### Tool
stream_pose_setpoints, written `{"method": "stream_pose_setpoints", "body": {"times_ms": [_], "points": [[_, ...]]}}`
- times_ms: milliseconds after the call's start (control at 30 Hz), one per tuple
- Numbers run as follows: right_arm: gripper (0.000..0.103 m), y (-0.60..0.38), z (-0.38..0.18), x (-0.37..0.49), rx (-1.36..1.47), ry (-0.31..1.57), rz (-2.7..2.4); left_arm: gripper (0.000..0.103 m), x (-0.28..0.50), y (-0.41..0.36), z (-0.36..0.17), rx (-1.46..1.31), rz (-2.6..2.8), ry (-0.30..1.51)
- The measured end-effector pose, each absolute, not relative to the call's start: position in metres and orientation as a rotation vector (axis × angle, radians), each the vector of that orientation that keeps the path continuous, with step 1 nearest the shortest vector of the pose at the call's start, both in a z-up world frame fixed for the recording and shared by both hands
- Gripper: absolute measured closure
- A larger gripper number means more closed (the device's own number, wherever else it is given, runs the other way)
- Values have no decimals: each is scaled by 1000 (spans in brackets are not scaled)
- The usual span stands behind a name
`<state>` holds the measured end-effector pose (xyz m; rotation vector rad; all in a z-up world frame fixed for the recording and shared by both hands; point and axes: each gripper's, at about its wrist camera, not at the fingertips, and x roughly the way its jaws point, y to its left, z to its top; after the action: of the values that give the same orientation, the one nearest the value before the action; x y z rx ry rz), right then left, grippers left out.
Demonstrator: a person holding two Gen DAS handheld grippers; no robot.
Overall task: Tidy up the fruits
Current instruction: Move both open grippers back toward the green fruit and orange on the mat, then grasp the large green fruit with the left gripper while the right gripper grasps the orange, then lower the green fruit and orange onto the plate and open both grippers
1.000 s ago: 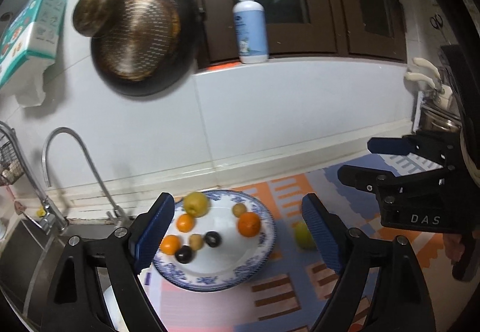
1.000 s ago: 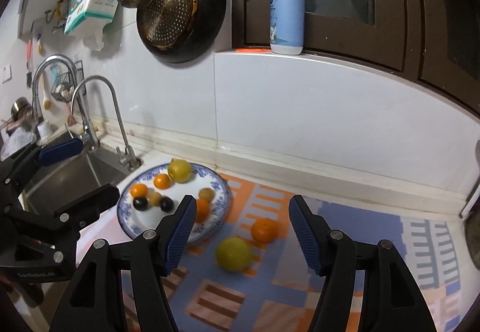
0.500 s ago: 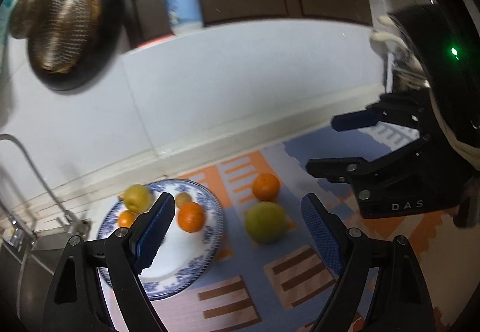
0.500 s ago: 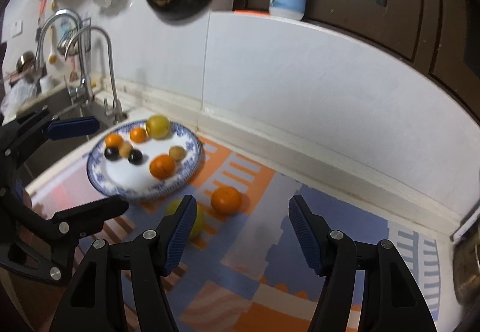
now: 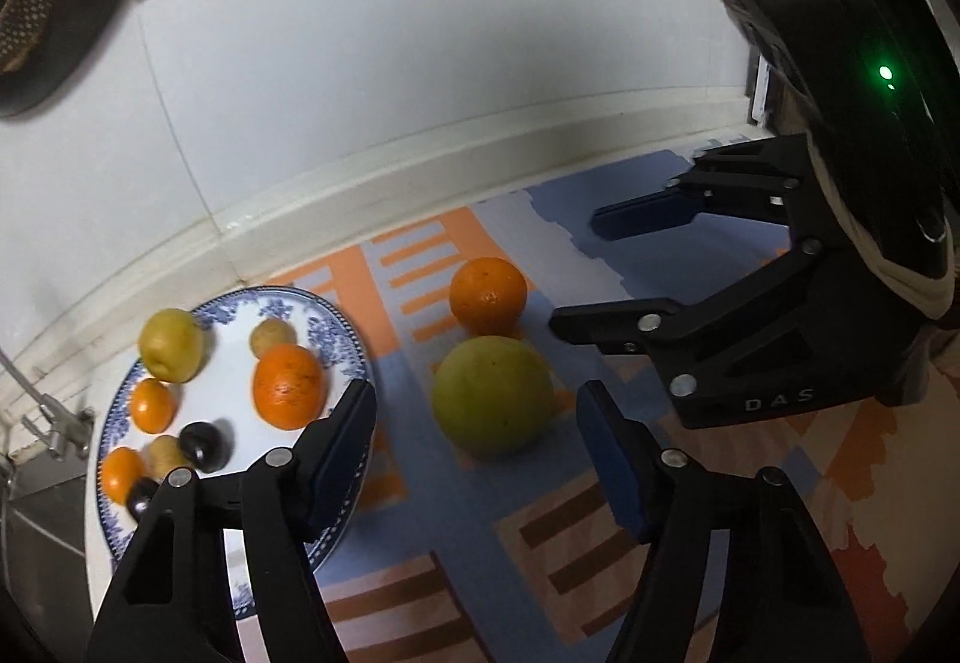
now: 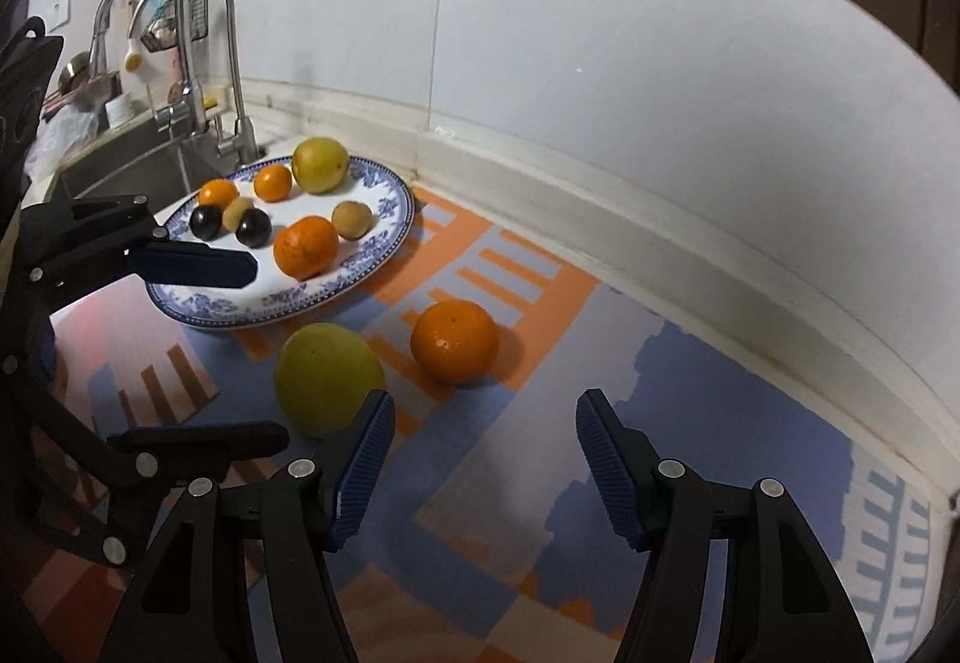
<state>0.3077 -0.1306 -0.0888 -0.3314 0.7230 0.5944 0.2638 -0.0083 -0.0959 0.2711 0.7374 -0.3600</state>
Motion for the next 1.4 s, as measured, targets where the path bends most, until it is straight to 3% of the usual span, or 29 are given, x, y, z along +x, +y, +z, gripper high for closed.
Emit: {"method": "stream_pose_setpoints", "body": {"times_ms": [267, 467, 1000, 1400], "points": [[51, -119, -101, 331, -368, 767, 674, 39, 284, -9, -107, 237, -387, 795], [56, -108, -106, 345, -365, 792, 734, 56, 292, -5, -109, 201, -428, 805], [61, -95, -104, 346, -274, 808, 723, 56, 285, 29, -95, 106, -303, 802], [61, -98, -68, 316, -176, 737, 642, 56, 259, 41, -67, 78, -276, 719]]}}
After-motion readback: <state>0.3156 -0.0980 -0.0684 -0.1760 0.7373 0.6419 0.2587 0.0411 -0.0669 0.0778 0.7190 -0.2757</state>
